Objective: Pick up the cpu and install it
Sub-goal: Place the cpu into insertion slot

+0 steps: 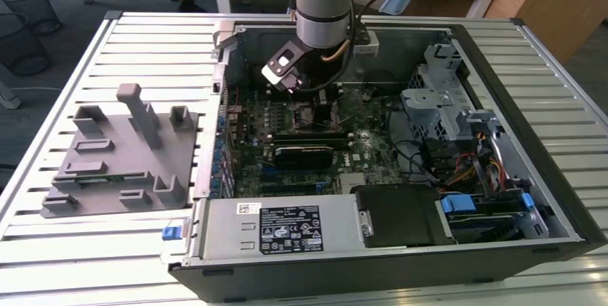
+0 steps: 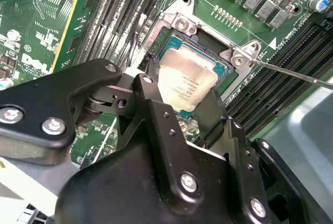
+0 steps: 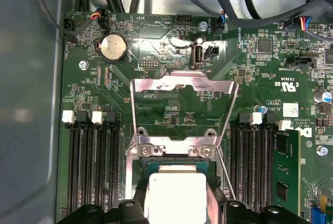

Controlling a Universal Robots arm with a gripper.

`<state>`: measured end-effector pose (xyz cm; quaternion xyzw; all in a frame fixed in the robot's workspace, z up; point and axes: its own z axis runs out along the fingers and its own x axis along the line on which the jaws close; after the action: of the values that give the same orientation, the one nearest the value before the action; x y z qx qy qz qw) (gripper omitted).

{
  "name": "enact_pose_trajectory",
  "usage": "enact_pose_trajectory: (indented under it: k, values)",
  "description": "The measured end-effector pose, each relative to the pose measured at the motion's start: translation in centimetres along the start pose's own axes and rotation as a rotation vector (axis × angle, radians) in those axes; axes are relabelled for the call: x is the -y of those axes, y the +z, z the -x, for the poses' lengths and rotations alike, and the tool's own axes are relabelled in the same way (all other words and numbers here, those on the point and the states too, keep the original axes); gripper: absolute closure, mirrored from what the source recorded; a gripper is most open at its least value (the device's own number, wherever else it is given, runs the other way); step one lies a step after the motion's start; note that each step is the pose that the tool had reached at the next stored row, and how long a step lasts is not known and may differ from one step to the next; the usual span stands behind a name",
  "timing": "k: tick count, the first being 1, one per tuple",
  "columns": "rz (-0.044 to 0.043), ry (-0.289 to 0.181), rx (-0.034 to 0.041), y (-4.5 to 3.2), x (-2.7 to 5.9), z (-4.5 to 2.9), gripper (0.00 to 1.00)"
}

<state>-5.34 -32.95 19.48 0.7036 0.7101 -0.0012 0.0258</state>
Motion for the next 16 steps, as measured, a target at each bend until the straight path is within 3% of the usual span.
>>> enact_pose_trajectory:
  k: [9, 10, 16]
  values:
    - [0.0004, 0.000, -0.0005, 0.02, -0.01, -0.08, 0.47]
    - [0.0002, 0.000, -0.0002, 0.01, 0.00, -0.08, 0.40]
    - [0.0001, 0.003, -0.0007, 0.00, 0.00, -0.20, 0.40]
